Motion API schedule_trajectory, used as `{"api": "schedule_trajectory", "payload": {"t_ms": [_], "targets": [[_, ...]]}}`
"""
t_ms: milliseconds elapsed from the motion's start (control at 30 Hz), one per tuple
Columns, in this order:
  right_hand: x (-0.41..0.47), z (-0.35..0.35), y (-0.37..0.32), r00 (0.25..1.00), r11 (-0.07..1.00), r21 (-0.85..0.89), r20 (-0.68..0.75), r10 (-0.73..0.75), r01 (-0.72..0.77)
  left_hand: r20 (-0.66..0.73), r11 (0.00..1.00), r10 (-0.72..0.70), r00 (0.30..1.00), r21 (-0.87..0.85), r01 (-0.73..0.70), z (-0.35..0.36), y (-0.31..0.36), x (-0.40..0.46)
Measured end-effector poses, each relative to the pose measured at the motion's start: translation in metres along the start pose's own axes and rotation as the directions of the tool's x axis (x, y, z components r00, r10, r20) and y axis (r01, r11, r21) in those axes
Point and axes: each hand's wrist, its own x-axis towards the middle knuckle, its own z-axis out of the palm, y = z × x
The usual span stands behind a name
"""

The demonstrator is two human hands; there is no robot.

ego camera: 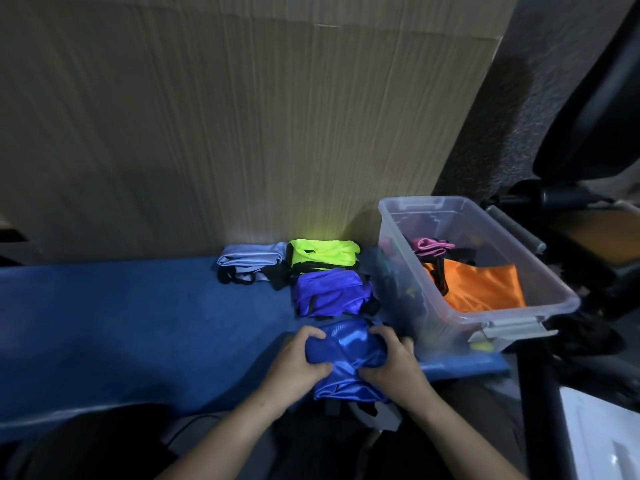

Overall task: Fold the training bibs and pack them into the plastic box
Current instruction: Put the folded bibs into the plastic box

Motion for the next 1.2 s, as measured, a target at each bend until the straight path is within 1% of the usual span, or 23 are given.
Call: {"api": "schedule_trajectory", "payload": {"t_ms": [67,167,300,400,500,633,833,967,1067,1100,1133,1200], "targets": [[-0.006,0.002,-0.001,1.000,0.998,0.058,0.014,-0.027,0.026,-0.004,0.997,-0.015,1.000,-0.080,0.015,0.000,-0.004,-0.003],[-0.016,0.004,-0.005,0.997,0.988,0.131,-0.017,-0.082,0.083,-0.006,0.982,-0.017,1.000,-0.188,0.016,-0.005,-0.001,-0.011],[-0.030,-0.002,-0.020,0.985,0.959,0.229,-0.092,-0.147,0.165,-0.058,0.971,0.028,0.998,-0.236,-0.041,-0.021,0.020,-0.027],[-0.042,-0.019,-0.038,0.955,0.921,0.273,-0.187,-0.232,0.277,-0.108,0.954,0.103,0.989,-0.269,-0.129,-0.041,0.049,-0.041],[-0.049,-0.050,-0.057,0.905,0.875,0.286,-0.296,-0.307,0.390,-0.129,0.922,0.219,0.967,-0.298,-0.249,-0.059,0.090,-0.054],[-0.054,-0.111,-0.078,0.830,0.830,0.238,-0.397,-0.391,0.505,-0.117,0.870,0.359,0.926,-0.319,-0.377,-0.069,0.151,-0.054],[-0.047,-0.207,-0.073,0.781,0.860,0.145,-0.512,-0.358,0.489,-0.079,0.784,0.514,0.854,-0.360,-0.505,-0.035,0.234,-0.026],[-0.040,-0.251,-0.056,0.764,0.898,0.070,-0.557,-0.326,0.435,-0.065,0.782,0.531,0.845,-0.348,-0.518,-0.003,0.266,0.001],[-0.024,-0.266,-0.036,0.793,0.925,0.069,-0.540,-0.281,0.375,-0.032,0.812,0.525,0.850,-0.281,-0.512,0.021,0.267,0.024],[-0.018,-0.268,-0.027,0.812,0.939,0.051,-0.519,-0.267,0.341,-0.004,0.832,0.526,0.850,-0.205,-0.516,0.028,0.263,0.033],[-0.013,-0.268,-0.017,0.835,0.954,0.025,-0.490,-0.248,0.299,0.032,0.844,0.533,0.846,-0.084,-0.529,0.033,0.257,0.042],[-0.008,-0.264,0.000,0.877,0.978,-0.025,-0.438,-0.199,0.209,0.088,0.830,0.517,0.852,0.194,-0.523,0.037,0.242,0.055]]}}
